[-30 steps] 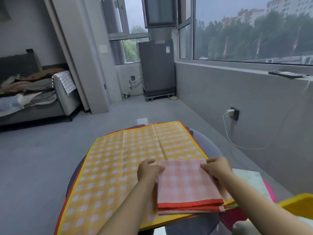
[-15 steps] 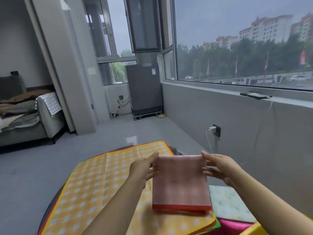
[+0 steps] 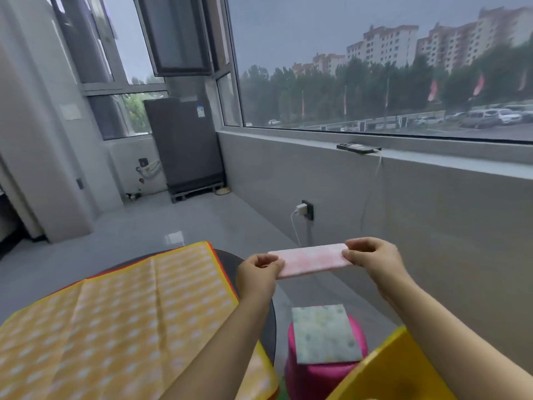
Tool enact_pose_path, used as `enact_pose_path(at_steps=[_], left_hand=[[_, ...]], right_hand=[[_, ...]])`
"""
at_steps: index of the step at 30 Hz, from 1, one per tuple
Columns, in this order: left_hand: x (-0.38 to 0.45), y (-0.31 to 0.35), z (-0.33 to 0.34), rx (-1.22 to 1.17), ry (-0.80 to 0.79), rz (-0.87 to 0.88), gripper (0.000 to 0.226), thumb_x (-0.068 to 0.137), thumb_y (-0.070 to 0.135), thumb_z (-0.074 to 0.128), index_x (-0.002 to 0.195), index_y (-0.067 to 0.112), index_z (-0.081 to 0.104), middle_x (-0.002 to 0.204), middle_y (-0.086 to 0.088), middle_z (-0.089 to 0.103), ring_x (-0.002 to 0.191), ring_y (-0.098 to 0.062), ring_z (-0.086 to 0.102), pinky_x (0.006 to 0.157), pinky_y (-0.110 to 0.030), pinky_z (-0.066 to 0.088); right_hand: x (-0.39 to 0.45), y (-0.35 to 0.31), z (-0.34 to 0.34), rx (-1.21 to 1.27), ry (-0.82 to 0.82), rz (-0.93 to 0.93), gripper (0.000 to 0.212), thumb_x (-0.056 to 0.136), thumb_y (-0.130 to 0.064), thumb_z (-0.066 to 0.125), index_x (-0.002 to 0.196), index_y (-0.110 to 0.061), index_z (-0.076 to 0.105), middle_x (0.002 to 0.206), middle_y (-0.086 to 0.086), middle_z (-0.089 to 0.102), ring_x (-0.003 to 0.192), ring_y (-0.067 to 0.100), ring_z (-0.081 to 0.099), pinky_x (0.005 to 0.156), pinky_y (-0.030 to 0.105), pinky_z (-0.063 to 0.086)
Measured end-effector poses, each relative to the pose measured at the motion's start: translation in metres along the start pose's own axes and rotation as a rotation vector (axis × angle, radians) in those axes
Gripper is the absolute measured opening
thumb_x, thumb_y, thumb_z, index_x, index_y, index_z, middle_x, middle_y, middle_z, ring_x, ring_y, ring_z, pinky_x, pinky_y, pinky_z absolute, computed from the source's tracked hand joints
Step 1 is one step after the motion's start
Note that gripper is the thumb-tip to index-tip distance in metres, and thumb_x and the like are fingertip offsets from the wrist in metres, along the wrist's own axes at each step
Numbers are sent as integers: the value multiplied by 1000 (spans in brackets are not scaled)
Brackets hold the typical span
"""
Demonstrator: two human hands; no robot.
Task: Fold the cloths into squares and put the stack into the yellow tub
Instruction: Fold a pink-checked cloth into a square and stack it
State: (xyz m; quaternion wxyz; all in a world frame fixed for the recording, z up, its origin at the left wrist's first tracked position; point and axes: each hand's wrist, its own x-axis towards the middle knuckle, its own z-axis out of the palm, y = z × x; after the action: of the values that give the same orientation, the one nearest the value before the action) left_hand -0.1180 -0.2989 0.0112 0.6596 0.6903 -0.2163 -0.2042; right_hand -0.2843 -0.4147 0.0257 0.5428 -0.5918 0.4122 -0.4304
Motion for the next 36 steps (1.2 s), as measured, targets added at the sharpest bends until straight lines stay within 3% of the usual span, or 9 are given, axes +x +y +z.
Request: enact_pose_path(at_steps=[2, 4, 8, 14, 18, 25, 28, 31, 36], left_hand=[[6, -18, 24, 3, -15, -41, 11, 79, 8, 73, 81, 16, 66, 85, 1, 68, 77, -14, 61, 66, -20, 47], [11, -36, 46, -10, -23, -88, 17, 80, 8, 73, 96, 12, 68, 100, -5, 68, 91, -18, 64, 78, -24, 48], [16, -68, 85, -114, 22, -181, 35, 83, 4, 69, 117, 3, 64, 114, -10, 66, 106, -24, 62, 95, -31, 48], [13, -123, 118, -204, 127, -300, 39, 84, 2, 67, 122, 6, 61, 120, -7, 64, 103, -16, 62, 93, -25, 46], [10, -159, 121, -121, 187, -282, 38, 87, 8, 64, 125, 8, 60, 125, -4, 62, 105, -11, 58, 89, -19, 41], [28, -224, 101, 87, 163, -126, 39, 88, 13, 64, 126, 15, 60, 129, 4, 58, 120, -9, 53, 105, -28, 41], [29, -256, 87, 273, 66, -145, 38, 87, 14, 66, 125, 15, 61, 130, 1, 58, 118, -10, 53, 104, -29, 41], [22, -278, 79, 396, -14, -157, 40, 86, 14, 66, 126, 15, 60, 129, -1, 57, 112, -10, 52, 101, -26, 39], [20, -282, 75, 383, 38, -174, 30, 87, 17, 66, 117, 18, 64, 121, -1, 60, 107, -15, 57, 93, -23, 43]], right_hand=[[10, 17, -14, -41, 17, -24, 21, 77, 3, 69, 96, -4, 69, 77, 6, 62, 67, 12, 56, 55, 6, 43], [20, 36, -25, -91, 33, -32, 26, 77, 2, 70, 102, -5, 69, 80, 10, 63, 65, 11, 56, 46, 3, 39], [38, 78, -43, -142, 46, 1, 38, 79, -6, 71, 117, -9, 64, 100, 11, 67, 84, 16, 61, 61, 13, 42], [54, 137, -48, -206, 44, 5, 39, 83, -6, 67, 121, -6, 61, 120, 7, 61, 105, 17, 58, 89, 25, 44], [58, 178, -39, -314, 20, -22, 37, 86, -11, 65, 122, -8, 61, 120, 3, 57, 107, 14, 56, 87, 21, 41], [60, 234, -14, -462, -42, -42, 38, 87, -16, 63, 125, -17, 59, 109, -6, 48, 95, 5, 49, 74, 7, 36], [59, 264, -8, -629, -131, 71, 41, 85, -13, 66, 126, -12, 58, 103, -1, 46, 86, 11, 48, 70, 8, 29], [54, 285, -5, -738, -208, 166, 43, 85, -14, 66, 127, -10, 58, 105, 8, 54, 92, 19, 54, 69, 12, 28], [50, 289, -1, -758, -208, 146, 43, 85, -15, 66, 127, -11, 58, 112, 10, 55, 91, 18, 55, 72, 14, 31]])
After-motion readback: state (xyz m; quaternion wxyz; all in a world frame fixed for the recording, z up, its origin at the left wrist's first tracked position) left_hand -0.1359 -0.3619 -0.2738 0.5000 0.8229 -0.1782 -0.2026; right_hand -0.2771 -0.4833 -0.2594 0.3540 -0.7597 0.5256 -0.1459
